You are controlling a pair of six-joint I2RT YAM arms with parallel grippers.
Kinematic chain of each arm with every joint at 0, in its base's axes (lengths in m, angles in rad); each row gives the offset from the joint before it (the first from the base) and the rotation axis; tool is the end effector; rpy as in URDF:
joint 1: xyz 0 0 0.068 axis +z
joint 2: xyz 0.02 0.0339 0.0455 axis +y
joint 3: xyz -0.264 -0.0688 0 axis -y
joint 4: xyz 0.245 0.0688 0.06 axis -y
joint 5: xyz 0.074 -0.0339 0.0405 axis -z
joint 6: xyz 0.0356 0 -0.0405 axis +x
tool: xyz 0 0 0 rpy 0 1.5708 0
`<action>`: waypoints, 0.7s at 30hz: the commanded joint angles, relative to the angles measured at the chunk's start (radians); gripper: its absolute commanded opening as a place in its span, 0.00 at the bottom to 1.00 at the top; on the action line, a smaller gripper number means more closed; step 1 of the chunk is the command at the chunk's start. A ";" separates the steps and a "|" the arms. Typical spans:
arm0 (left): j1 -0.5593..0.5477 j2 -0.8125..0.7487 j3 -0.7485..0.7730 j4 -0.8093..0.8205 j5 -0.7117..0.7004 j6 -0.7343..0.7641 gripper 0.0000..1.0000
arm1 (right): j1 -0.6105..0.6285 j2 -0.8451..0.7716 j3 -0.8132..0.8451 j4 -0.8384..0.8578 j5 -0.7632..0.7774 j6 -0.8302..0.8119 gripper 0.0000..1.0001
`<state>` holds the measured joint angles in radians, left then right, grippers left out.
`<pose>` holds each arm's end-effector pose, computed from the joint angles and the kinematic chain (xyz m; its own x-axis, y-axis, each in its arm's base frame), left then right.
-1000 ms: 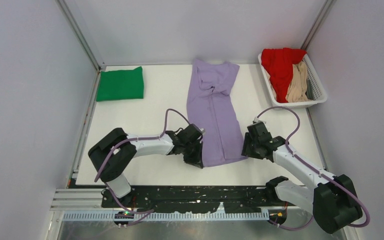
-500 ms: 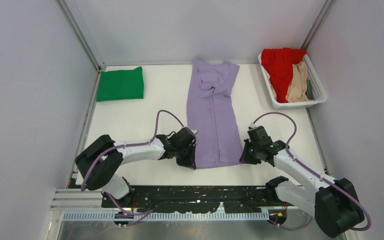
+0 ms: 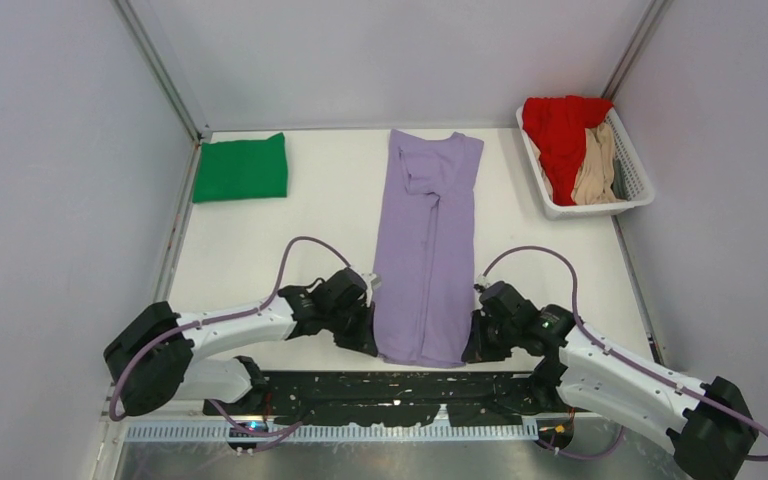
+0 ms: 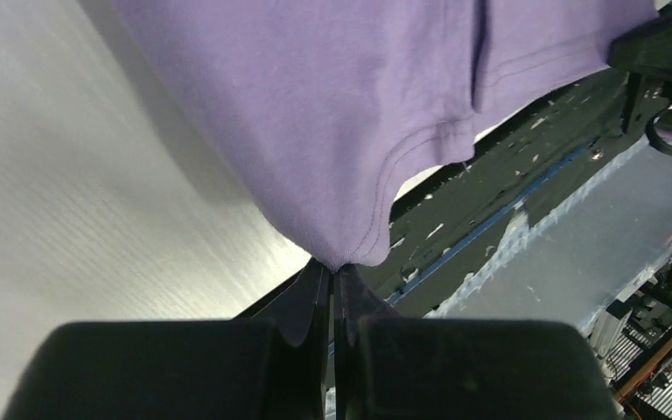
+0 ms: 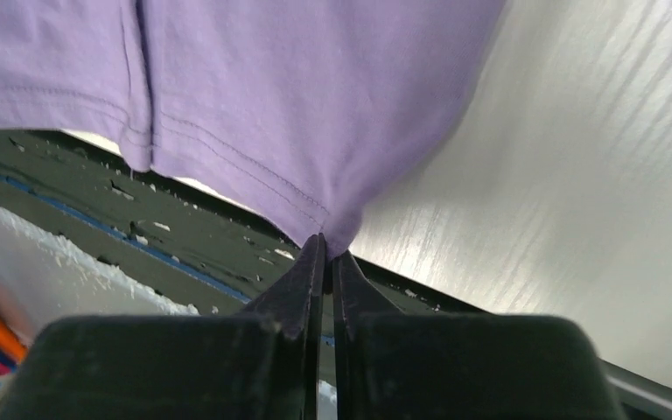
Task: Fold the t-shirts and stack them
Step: Grab the bottom of the folded rectangular tshirt with both arms, then fold the folded rectangular tshirt in 1/3 of the way
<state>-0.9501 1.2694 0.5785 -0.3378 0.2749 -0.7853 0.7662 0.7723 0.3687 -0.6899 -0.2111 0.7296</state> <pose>0.1227 -0.1883 0.1630 -0.9635 0.1776 -0.2004 0.2590 0.8080 -0.5292 0.0883 0.0953 0.1600 -0.9753 -0.0340 -0.2184 -0.1305 0.8860 0.4449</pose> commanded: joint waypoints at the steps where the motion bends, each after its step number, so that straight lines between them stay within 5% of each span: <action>1: 0.019 -0.003 0.069 0.038 0.050 0.028 0.00 | 0.006 -0.002 0.091 0.039 0.146 0.033 0.05; 7: 0.139 0.065 0.204 0.059 0.092 0.088 0.00 | -0.040 0.113 0.239 0.072 0.341 -0.048 0.05; 14: 0.274 0.255 0.441 0.013 0.076 0.150 0.00 | -0.288 0.264 0.349 0.250 0.257 -0.147 0.05; 21: 0.401 0.443 0.662 -0.004 0.084 0.162 0.00 | -0.409 0.519 0.523 0.338 0.240 -0.226 0.05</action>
<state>-0.6033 1.6634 1.1385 -0.3267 0.3607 -0.6590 0.3920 1.1965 0.7811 -0.4515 0.0345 0.5728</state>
